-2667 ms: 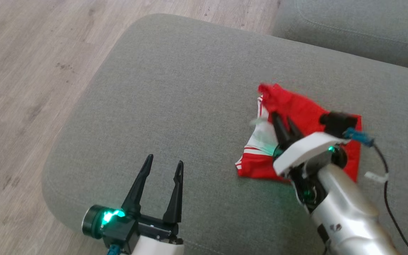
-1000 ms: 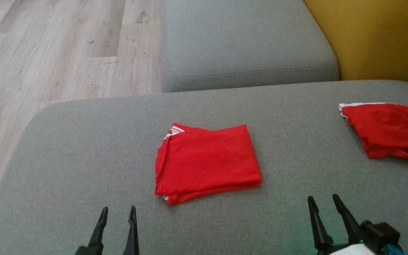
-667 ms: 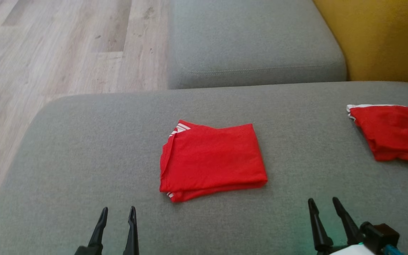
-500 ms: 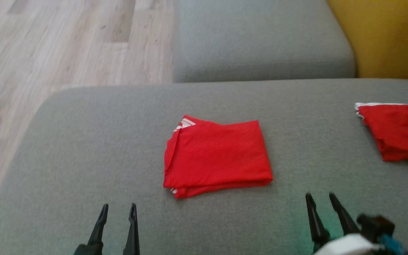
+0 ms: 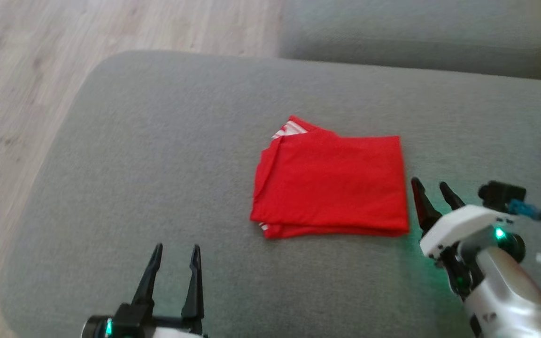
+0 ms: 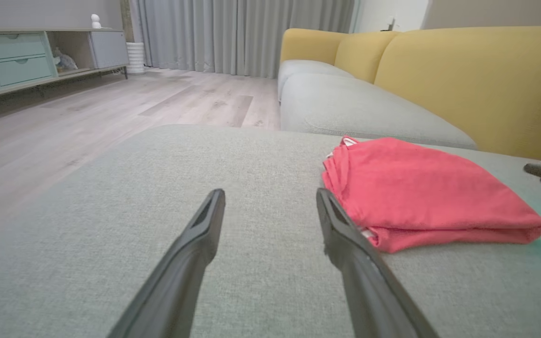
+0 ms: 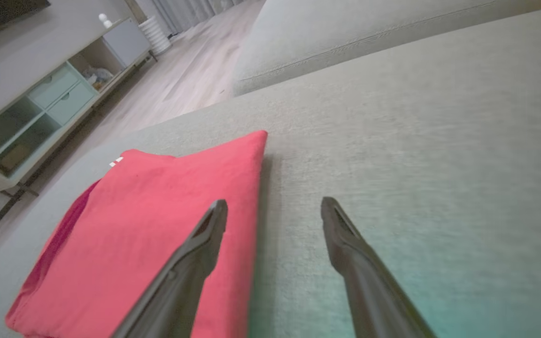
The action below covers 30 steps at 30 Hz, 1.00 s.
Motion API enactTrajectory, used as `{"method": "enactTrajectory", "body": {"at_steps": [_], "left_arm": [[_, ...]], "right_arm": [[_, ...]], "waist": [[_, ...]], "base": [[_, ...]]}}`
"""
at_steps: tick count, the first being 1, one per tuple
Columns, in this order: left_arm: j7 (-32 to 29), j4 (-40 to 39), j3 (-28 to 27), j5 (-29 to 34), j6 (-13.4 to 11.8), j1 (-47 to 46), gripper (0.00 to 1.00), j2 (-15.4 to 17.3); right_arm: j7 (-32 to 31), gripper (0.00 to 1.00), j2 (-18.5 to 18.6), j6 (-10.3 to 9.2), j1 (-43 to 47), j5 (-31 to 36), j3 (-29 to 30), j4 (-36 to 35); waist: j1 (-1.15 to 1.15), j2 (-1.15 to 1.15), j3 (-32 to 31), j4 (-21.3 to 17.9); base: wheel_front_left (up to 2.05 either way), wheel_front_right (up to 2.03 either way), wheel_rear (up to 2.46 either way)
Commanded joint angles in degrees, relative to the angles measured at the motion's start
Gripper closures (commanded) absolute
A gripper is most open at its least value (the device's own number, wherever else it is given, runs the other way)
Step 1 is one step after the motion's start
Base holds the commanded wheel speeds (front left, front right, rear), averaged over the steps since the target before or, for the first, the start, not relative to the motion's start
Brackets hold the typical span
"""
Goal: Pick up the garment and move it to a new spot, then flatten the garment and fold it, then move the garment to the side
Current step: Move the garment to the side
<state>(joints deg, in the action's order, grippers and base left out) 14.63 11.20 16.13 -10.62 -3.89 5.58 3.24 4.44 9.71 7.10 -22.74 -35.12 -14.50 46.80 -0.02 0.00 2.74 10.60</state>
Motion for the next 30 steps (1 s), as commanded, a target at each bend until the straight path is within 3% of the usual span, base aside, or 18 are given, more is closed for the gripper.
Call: {"method": "enactTrajectory", "body": {"at_steps": [1, 5, 7, 8, 12, 16, 30], "left_arm": [[0.4, -1.9, -1.4, -0.2, -0.5, -2.5, 0.00, -0.3], [0.4, -1.9, -1.0, -0.4, -1.0, -3.1, 0.00, -0.4], [0.4, -1.9, -0.9, -0.4, -1.2, -3.4, 0.00, -0.4], [0.4, -1.9, -0.8, -0.4, -1.3, -3.5, 0.00, -0.4], [0.4, -2.1, -0.9, -0.5, -1.7, -3.9, 0.00, -0.4], [0.4, -2.3, -1.4, -0.7, -1.8, -3.6, 0.00, -0.4], [0.4, -3.7, -2.1, 0.0, -1.7, -7.1, 0.00, -0.4]], "right_arm": [[0.0, 0.00, -0.1, 0.39, -2.0, -0.7, -1.7, -0.6], [-1.0, 0.00, -0.7, 0.39, -4.6, -2.1, -4.4, 4.1], [-0.9, 0.72, -1.0, 0.39, -5.6, -2.6, -5.5, 6.2], [-0.6, 1.00, -1.2, 0.39, -6.0, -3.0, -6.1, 6.9], [1.0, 1.00, -1.6, 0.39, -7.5, -5.0, -8.4, 7.8], [2.9, 1.00, 0.5, 0.39, -9.0, -6.4, -10.5, 7.8], [4.6, 1.00, 15.3, 0.39, -20.0, -7.1, -15.1, 7.8]], "waist": [[0.02, 0.00, 1.5, 1.6], [0.02, 0.00, 1.8, 2.1], [0.02, 0.00, 1.9, 2.2], [0.02, 0.00, 1.9, 2.2], [0.02, 0.00, 1.9, 1.5], [0.02, 0.00, 1.9, -0.3], [0.02, 0.00, 9.6, -10.7]], "base": [[0.00, 0.00, 0.00], [0.00, 0.00, 0.00], [0.00, 0.00, 0.00], [0.00, 0.00, 0.00], [0.00, 0.00, 0.00], [0.00, 0.00, 0.00], [0.00, 0.00, 0.00]]}}
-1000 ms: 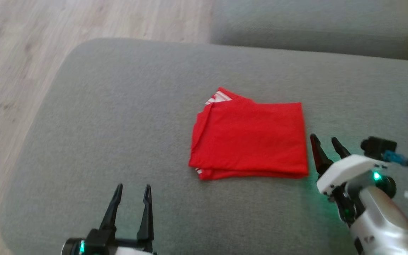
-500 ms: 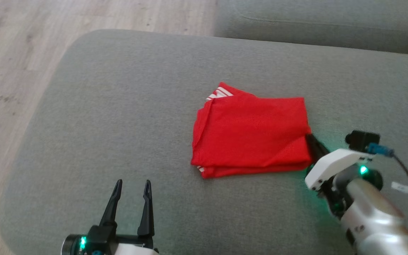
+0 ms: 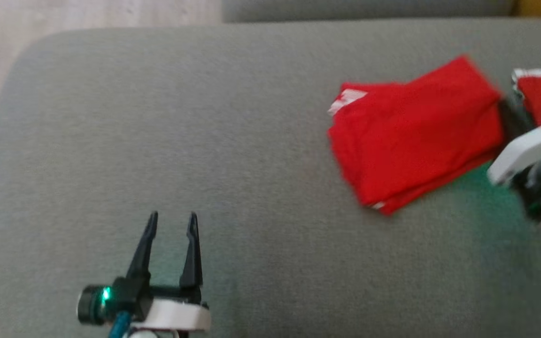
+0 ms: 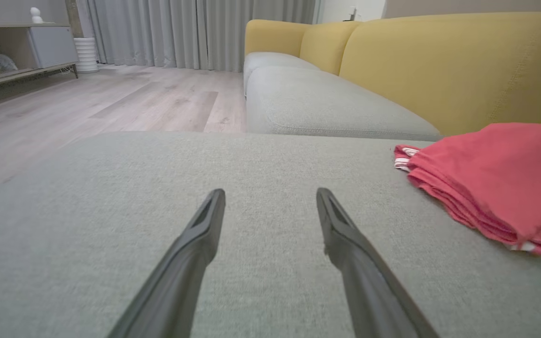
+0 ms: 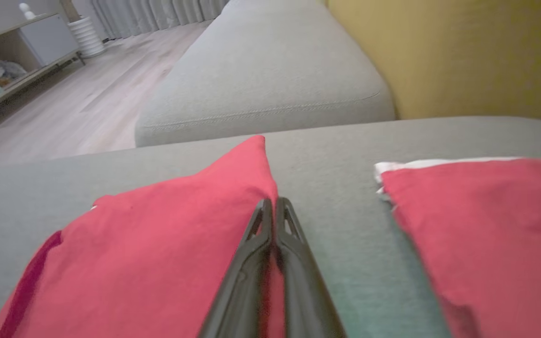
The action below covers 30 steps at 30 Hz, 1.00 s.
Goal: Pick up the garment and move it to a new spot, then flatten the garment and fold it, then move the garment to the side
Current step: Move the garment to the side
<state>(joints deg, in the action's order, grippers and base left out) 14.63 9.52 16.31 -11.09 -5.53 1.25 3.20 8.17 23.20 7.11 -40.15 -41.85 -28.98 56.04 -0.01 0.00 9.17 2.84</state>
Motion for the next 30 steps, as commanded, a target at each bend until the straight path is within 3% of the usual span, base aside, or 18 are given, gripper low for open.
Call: {"method": "enactTrajectory", "body": {"at_steps": [1, 13, 20, 21, 22, 23, 30], "left_arm": [[0.4, -2.1, -2.6, 0.7, 0.0, -3.4, 0.00, -0.3], [0.4, -0.9, -1.7, 3.2, 1.8, -10.6, 0.00, -0.3], [0.4, 0.8, -1.3, 3.7, 1.6, -12.8, 0.00, -0.3], [0.4, 1.1, -1.5, 3.6, 1.3, -13.1, 0.00, -0.3], [0.4, 1.3, -1.7, 3.4, 1.0, -13.4, 0.00, -0.3], [0.4, 1.5, -2.0, 3.0, 0.8, -13.6, 0.00, -0.3], [0.4, 0.8, -3.5, -1.3, 0.2, -13.3, 0.00, -0.3]], "right_arm": [[0.9, 1.00, 2.8, 0.37, -3.6, -0.4, -0.6, -1.5], [2.8, 1.00, 12.5, 0.37, -14.2, -0.7, 1.3, -0.1], [3.6, 1.00, 14.9, 0.37, -15.5, -1.3, 3.9, 3.9], [3.8, 0.90, 15.0, 0.37, -15.6, -1.1, 4.3, 5.0], [4.1, 0.22, 14.7, 0.37, -15.8, -0.8, 4.6, 6.0], [4.5, 0.00, 14.3, 0.37, -15.9, -0.5, 4.9, 6.8], [6.7, 0.00, 11.6, 0.37, -14.8, 4.0, 5.8, 8.2]], "waist": [[0.01, 0.00, 4.0, -3.6], [0.01, 0.00, 13.5, -8.8], [0.01, 0.00, 15.3, -10.4], [0.01, 0.00, 15.3, -10.7], [0.01, 0.00, 15.3, -10.8], [0.01, 0.00, 15.2, -11.0], [0.01, 0.00, 10.1, -10.6]], "base": [[0.00, 0.00, 0.00], [0.00, 0.00, 0.00], [0.00, 0.00, 0.00], [0.00, 0.00, 0.00], [0.00, 0.00, 0.00], [0.00, 0.00, 0.00], [0.00, 0.00, 0.00]]}}
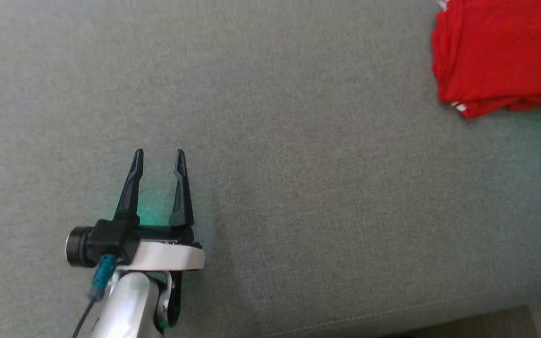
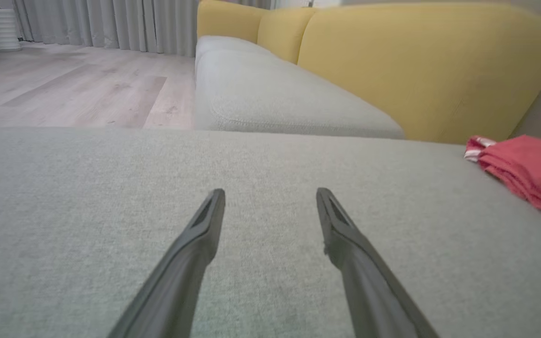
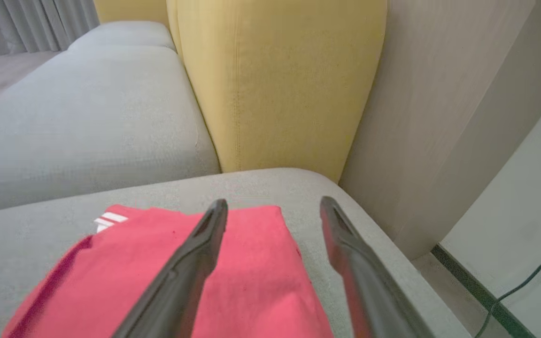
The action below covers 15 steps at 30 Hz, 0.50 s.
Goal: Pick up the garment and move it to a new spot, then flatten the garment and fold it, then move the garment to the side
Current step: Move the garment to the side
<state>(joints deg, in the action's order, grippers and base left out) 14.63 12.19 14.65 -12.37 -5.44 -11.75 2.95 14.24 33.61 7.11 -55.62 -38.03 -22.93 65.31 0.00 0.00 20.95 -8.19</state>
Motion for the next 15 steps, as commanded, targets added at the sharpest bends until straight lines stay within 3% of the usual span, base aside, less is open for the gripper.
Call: {"method": "enactTrajectory", "body": {"at_steps": [1, 8, 15], "left_arm": [[0.4, -2.1, -1.9, -1.2, 0.4, 0.1, 0.00, -0.1], [0.4, 0.0, -1.4, -4.2, 0.6, 5.0, 0.00, -0.1], [0.4, 0.0, -2.1, -4.7, 0.2, 8.8, 0.00, -0.1]], "right_arm": [[0.7, 0.00, 0.9, 0.37, 1.1, 1.2, 0.4, -2.7], [0.7, 0.00, -5.0, 0.37, 17.0, 8.4, 7.4, -19.6], [0.7, 0.00, -14.0, 0.37, 36.9, 15.1, 12.0, -37.1]], "waist": [[0.00, 0.00, -3.0, 0.8], [0.00, 0.00, -15.1, 4.2], [0.00, 0.00, -23.5, 8.3]], "base": [[0.00, 0.00, 0.00], [0.00, 0.00, 0.00], [0.00, 0.00, 0.00]]}}
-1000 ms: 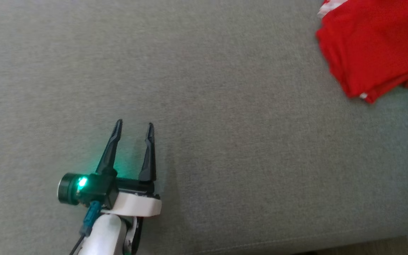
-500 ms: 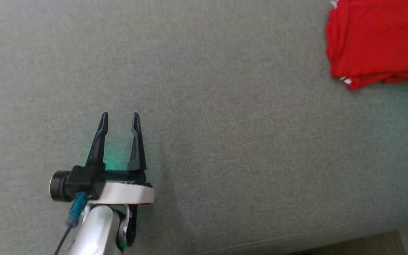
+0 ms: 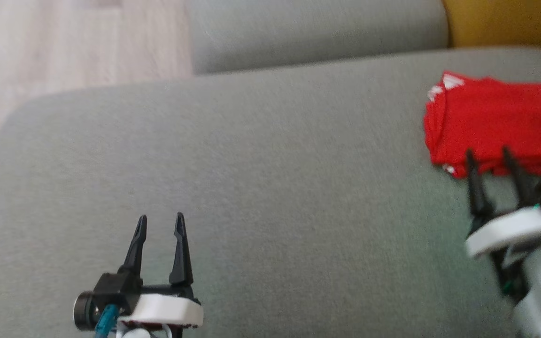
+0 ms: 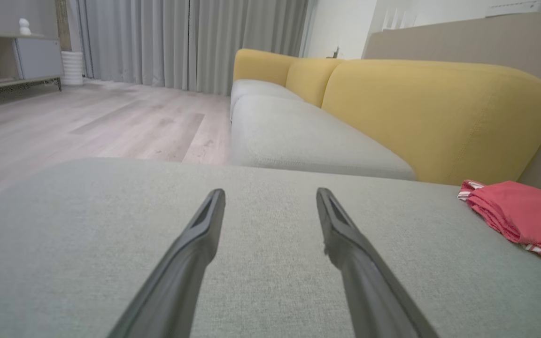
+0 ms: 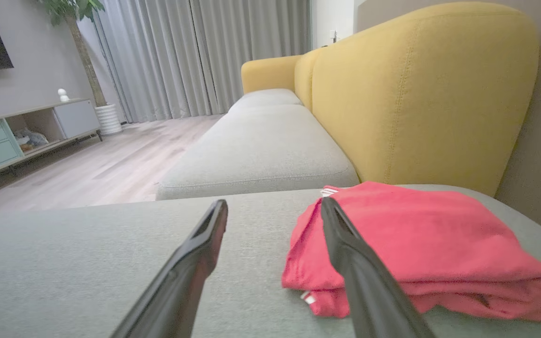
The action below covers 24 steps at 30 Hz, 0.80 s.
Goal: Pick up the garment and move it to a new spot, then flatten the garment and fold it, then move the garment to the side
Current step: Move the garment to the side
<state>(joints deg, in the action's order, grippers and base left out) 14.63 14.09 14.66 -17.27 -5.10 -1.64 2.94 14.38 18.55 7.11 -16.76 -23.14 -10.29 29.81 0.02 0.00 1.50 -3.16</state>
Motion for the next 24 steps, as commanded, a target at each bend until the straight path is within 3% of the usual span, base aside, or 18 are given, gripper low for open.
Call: {"method": "enactTrajectory", "body": {"at_steps": [1, 4, 9, 13, 24], "left_arm": [[0.4, -1.9, -2.3, 0.5, -0.2, -0.9, 0.00, -0.1], [0.4, -2.0, -3.3, 3.1, 0.1, 0.8, 0.00, 0.0], [0.4, -2.4, -4.6, 6.8, -0.7, 3.8, 0.00, 0.0], [0.4, -3.0, -5.0, 10.3, -1.4, 6.1, 0.00, 0.4], [0.4, -2.8, -7.3, 11.4, -1.2, 7.8, 0.00, 0.3]], "right_arm": [[0.6, 0.00, -0.7, 0.37, 0.4, 1.3, -0.1, -3.5], [0.6, 0.00, -5.9, 0.37, 8.9, 6.7, 0.0, -9.4], [0.6, 0.00, -10.6, 0.37, 15.7, 11.6, 0.8, -14.3], [0.6, 0.00, -12.4, 0.37, 18.5, 13.5, 1.7, -16.0], [0.6, 0.00, -14.2, 0.37, 20.1, 14.8, 2.7, -16.2]], "waist": [[-0.02, 0.00, -4.7, 3.6], [-0.02, 0.00, -6.9, 4.4], [-0.02, 0.00, -8.6, 4.3], [-0.02, 0.00, -9.2, 4.0], [-0.02, 0.00, -10.3, 3.7]], "base": [[0.00, 0.00, 0.00], [0.00, 0.00, 0.00], [0.00, 0.00, 0.00], [0.00, 0.00, 0.00], [0.00, 0.00, 0.00]]}}
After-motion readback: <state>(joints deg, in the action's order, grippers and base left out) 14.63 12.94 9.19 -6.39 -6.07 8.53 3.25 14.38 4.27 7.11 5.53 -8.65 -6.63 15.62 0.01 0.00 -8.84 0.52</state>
